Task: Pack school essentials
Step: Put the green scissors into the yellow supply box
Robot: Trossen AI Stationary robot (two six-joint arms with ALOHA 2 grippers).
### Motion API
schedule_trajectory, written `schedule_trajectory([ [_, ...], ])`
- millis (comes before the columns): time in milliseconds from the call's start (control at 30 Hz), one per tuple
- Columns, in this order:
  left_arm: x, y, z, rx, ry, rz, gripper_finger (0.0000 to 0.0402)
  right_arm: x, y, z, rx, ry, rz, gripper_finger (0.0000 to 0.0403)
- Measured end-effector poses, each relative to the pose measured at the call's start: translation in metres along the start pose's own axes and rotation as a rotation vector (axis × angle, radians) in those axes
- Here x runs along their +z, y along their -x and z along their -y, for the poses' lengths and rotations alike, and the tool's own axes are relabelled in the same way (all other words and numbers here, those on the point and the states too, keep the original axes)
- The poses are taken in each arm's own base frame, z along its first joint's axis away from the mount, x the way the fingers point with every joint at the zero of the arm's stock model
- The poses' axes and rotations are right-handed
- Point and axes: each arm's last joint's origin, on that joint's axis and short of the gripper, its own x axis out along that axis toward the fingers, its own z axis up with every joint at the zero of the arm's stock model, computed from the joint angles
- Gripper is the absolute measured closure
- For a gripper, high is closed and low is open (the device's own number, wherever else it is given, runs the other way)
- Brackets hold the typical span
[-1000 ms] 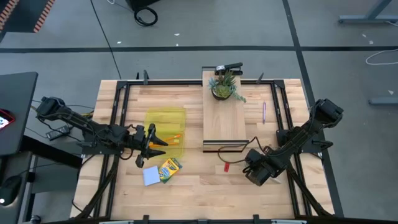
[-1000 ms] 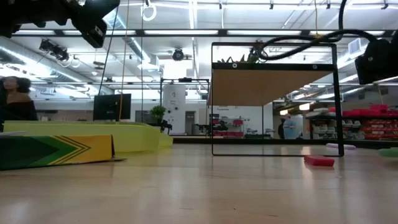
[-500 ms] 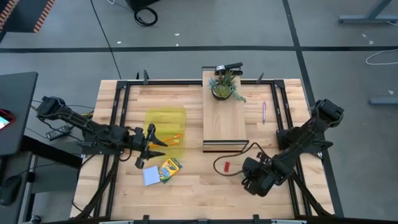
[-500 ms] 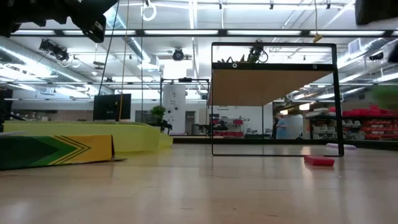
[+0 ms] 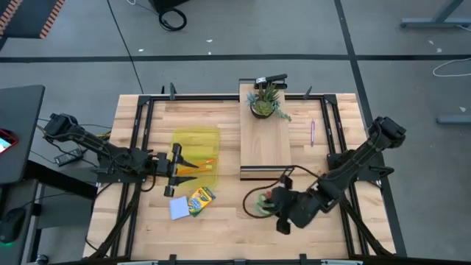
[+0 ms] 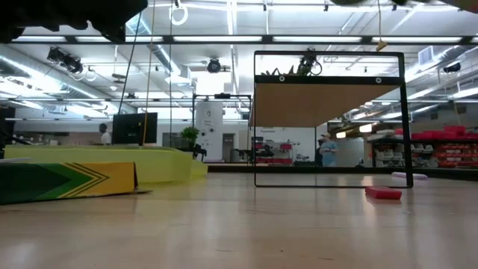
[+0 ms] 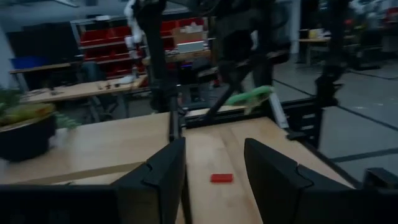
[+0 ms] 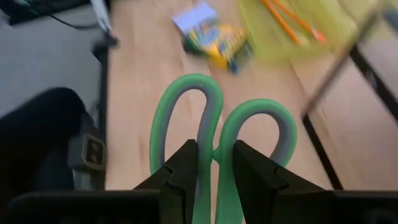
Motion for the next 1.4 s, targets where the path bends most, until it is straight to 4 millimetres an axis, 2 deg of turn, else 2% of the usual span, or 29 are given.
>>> schedule_trajectory([
  [133,0.000,0.000,-0.002,0.038,0.000,-0.004,0.0208,0.024,-0.007,0.006,0.080,0.062,0.061,0.0305],
  [333,0.000,-0.002,-0.010,0.035,0.038,0.005,0.0188,0.058,-0.019,0.025,0.171,0.151,0.155,0.0305],
  [567,0.005,-0.004,-0.017,-0.062,0.017,0.084,0.0214,0.091,-0.025,0.045,0.270,0.255,0.313,0.0305],
  [700,0.008,-0.005,-0.024,-0.027,0.002,0.122,0.0229,0.105,-0.027,0.057,0.317,0.331,0.390,0.0305],
  [867,0.008,-0.007,-0.037,0.025,0.015,0.126,0.0228,0.123,-0.028,0.076,0.384,0.403,0.479,0.0305],
  [1133,0.018,-0.039,-0.050,-0.037,0.058,0.089,0.0224,0.144,-0.028,0.109,0.460,0.429,0.566,0.0300],
  [1267,0.020,-0.056,-0.055,-0.020,0.059,0.063,0.0221,0.148,-0.027,0.114,0.453,0.451,0.603,0.0299],
  [1400,0.021,-0.072,-0.060,0.012,0.054,0.034,0.0196,0.154,-0.023,0.115,0.441,0.491,0.687,0.0299],
])
